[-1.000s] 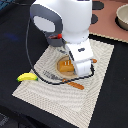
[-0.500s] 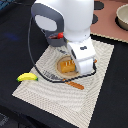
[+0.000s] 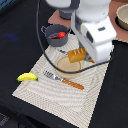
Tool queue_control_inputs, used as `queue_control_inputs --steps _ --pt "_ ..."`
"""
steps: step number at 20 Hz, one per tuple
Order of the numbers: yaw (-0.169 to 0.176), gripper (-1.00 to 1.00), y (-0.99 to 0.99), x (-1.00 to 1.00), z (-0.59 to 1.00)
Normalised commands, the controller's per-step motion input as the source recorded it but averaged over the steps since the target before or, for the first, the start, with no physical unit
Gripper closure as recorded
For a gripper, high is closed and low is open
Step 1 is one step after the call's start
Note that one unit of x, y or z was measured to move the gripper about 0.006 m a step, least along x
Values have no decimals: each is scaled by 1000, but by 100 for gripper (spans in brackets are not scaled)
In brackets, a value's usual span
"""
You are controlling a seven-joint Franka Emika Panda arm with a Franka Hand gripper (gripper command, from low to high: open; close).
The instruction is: Interact with the objects in diverse but meaningful ways.
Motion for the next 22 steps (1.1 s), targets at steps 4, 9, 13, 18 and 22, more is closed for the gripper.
queue_control_inputs --steps 4,9,13,18,22 --pt "117 100 832 83 106" --pt "118 100 806 7 -46" --pt "119 100 659 -84 -338" --pt "110 100 234 -217 -541" --pt "93 100 15 -301 -701"
